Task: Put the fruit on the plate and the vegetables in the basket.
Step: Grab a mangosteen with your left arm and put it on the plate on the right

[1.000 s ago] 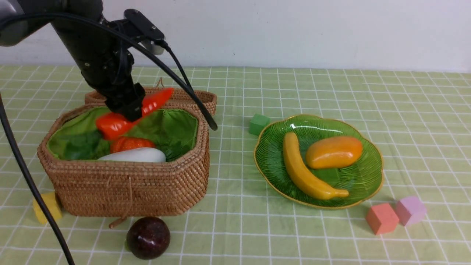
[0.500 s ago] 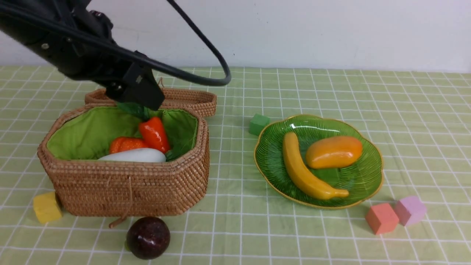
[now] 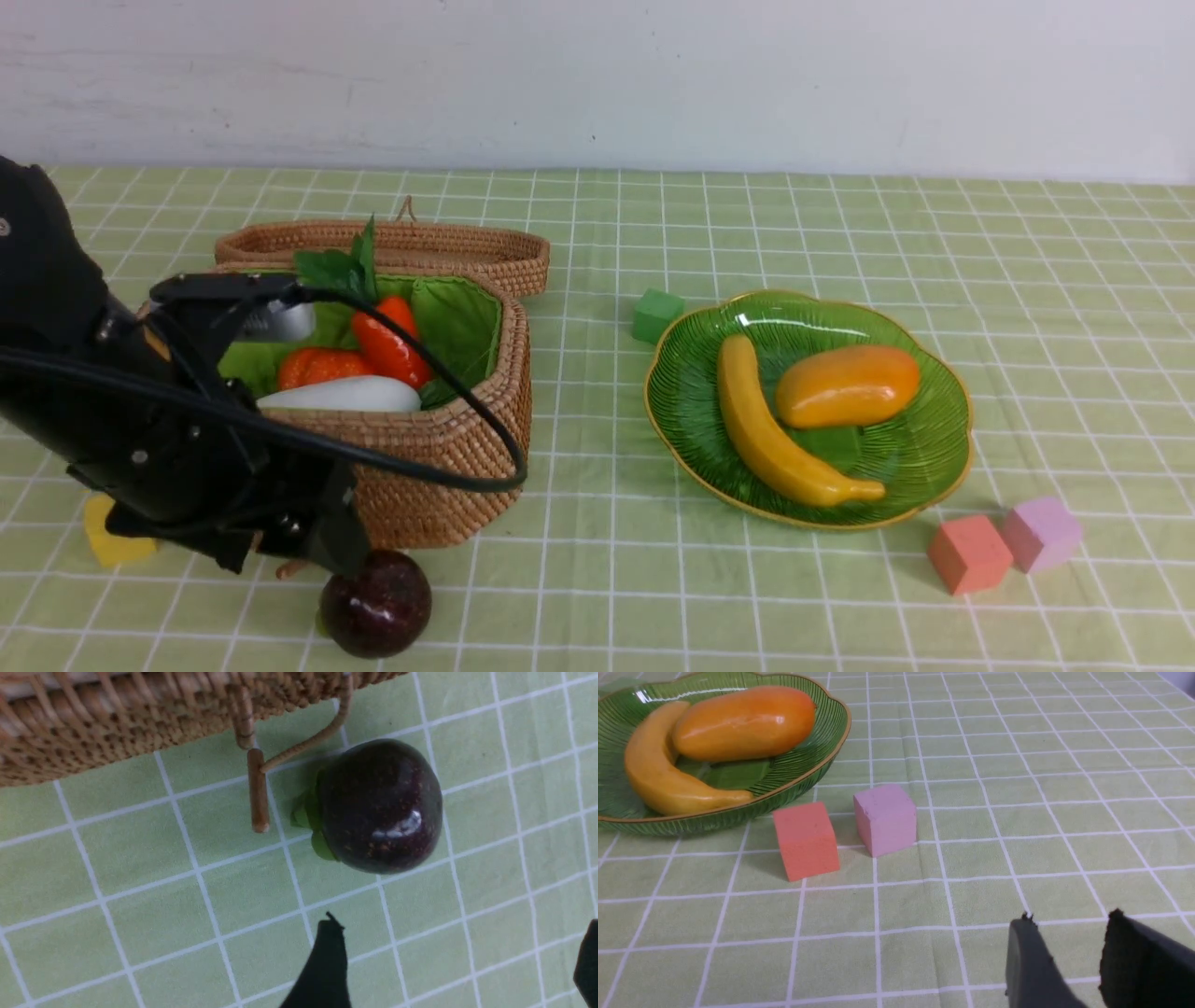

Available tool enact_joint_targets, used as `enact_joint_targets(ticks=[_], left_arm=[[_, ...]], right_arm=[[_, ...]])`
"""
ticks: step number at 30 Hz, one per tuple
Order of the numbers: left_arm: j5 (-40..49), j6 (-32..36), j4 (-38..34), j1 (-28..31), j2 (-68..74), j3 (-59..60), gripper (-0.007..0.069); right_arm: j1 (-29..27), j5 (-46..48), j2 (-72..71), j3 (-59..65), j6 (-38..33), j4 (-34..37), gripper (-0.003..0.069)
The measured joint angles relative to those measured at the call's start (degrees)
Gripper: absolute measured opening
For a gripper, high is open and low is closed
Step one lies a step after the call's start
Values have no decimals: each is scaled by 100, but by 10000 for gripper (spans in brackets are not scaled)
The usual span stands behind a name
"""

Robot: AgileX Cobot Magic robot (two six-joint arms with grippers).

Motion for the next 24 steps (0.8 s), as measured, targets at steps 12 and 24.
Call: enact_joint_targets(ticks=[12,24], left_arm=[[-993,-182,76,-577,1561,31,636],[-1320,-880,387,-688,1761,-39,544]], right_arm=[[0,0,0,0,0,0,240],[0,0,0,0,0,0,240]])
